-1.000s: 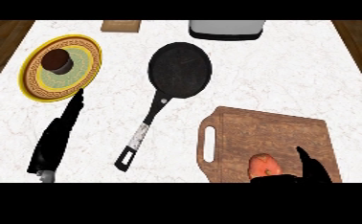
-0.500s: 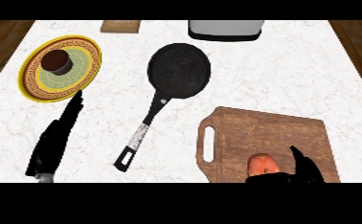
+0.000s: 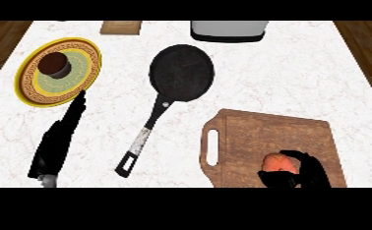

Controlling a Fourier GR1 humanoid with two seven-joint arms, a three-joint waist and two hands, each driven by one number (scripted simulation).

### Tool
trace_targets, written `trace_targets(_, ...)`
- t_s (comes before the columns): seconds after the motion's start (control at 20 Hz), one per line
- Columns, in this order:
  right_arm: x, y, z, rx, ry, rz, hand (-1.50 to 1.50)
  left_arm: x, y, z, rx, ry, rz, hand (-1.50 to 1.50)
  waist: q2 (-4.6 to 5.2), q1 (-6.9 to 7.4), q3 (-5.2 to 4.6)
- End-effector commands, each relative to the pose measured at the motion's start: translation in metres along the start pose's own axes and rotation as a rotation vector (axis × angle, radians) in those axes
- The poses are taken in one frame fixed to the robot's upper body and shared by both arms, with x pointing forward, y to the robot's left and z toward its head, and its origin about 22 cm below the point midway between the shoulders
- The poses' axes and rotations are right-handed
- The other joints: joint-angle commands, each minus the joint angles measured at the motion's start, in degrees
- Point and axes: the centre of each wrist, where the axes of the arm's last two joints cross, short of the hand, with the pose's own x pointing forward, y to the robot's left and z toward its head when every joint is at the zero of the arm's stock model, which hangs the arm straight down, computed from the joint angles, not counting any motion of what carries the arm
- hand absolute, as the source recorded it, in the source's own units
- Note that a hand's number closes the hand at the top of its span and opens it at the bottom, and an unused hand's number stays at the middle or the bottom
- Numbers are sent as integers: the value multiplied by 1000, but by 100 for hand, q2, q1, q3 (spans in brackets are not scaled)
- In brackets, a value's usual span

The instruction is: Pick the squash from the cutting board and place it in the pan

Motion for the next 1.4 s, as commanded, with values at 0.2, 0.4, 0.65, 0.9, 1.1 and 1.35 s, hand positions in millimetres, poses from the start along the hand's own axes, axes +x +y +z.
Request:
trace_targets(0.2, 21, 10, 10, 72, 158, -125, 150, -7, 1, -3, -12, 3, 6, 0, 68, 23, 135)
trace_targets(0.4, 22, 26, 9, -6, 83, -15, 150, -7, 2, 2, 0, 3, 10, 0, 63, 55, 137)
trace_targets(0.65, 25, 5, -8, -111, -293, 515, 150, 2, -7, -6, -28, -7, -3, 0, 111, 245, 132)
trace_targets(0.9, 49, -27, 2, -436, -544, 500, 150, -4, 14, 3, -2, 8, -10, 0, 40, 81, 138)
trace_targets(1.1, 87, -45, 42, -679, -828, 462, 150, -2, -6, 0, -19, -2, 10, 0, 32, 81, 131)
trace_targets(1.35, 123, -25, 67, -721, -993, 441, 150, 4, 3, 8, -9, -10, -4, 0, 51, 118, 141)
